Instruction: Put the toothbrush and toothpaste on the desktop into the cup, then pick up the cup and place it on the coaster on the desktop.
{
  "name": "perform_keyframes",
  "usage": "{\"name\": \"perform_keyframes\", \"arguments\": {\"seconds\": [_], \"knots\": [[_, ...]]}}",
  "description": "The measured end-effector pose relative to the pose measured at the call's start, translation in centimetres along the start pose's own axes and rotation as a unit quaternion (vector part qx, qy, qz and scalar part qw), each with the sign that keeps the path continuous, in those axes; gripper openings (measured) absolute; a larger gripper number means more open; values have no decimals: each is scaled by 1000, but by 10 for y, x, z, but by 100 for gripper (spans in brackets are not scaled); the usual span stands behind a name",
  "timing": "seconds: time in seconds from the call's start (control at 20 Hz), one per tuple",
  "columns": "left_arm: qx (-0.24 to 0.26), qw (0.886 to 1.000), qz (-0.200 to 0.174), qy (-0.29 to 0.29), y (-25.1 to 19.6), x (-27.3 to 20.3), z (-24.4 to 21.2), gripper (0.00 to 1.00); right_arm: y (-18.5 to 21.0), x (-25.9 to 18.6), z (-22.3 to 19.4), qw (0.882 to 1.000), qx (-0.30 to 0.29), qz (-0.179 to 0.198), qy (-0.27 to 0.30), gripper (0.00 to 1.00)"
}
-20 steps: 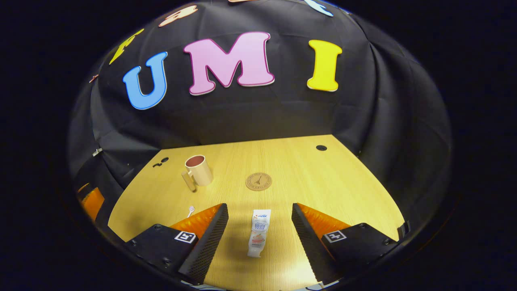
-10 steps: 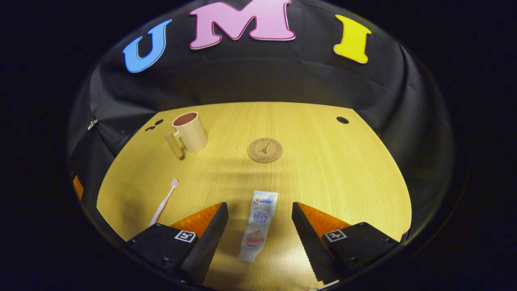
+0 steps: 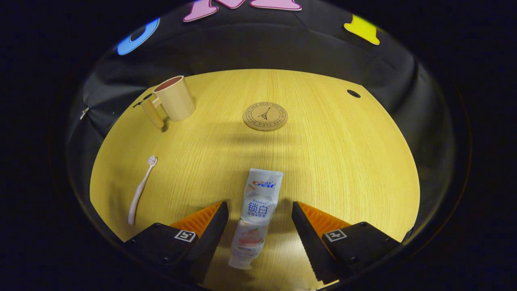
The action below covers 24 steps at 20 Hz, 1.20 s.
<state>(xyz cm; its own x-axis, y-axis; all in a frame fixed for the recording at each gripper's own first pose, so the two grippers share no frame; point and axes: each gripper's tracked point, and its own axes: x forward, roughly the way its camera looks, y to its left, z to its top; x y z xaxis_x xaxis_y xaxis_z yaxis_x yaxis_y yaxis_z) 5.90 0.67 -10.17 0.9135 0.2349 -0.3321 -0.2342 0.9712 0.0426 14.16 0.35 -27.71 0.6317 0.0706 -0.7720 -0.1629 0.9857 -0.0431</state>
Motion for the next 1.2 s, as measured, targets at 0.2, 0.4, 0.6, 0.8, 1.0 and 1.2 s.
{"name": "perform_keyframes", "arguments": {"seconds": [0.2, 0.4, 0.6, 0.8, 1.0, 1.2], "knots": [[5, 1000, -10, 3, -6, 7, 1, 97, 2, 8, -5, 1000, 9, -2, 13, 98], [4, 1000, -18, 5, -10, 8, 0, 99, 3, 8, -5, 1000, 10, -9, 22, 90], [3, 1000, -22, 6, -11, 9, -3, 99, 4, 9, -4, 999, 5, -6, 42, 53], [2, 1000, -24, 9, -14, 8, -7, 99, 3, 8, -6, 998, -5, 0, 69, 50], [-1, 1000, -24, 13, -17, 7, -11, 99, 5, 6, -5, 998, -29, -2, 58, 32], [-2, 1000, -24, 18, -19, 11, -15, 99, 4, 2, -7, 998, -25, 8, 58, 29]]}}
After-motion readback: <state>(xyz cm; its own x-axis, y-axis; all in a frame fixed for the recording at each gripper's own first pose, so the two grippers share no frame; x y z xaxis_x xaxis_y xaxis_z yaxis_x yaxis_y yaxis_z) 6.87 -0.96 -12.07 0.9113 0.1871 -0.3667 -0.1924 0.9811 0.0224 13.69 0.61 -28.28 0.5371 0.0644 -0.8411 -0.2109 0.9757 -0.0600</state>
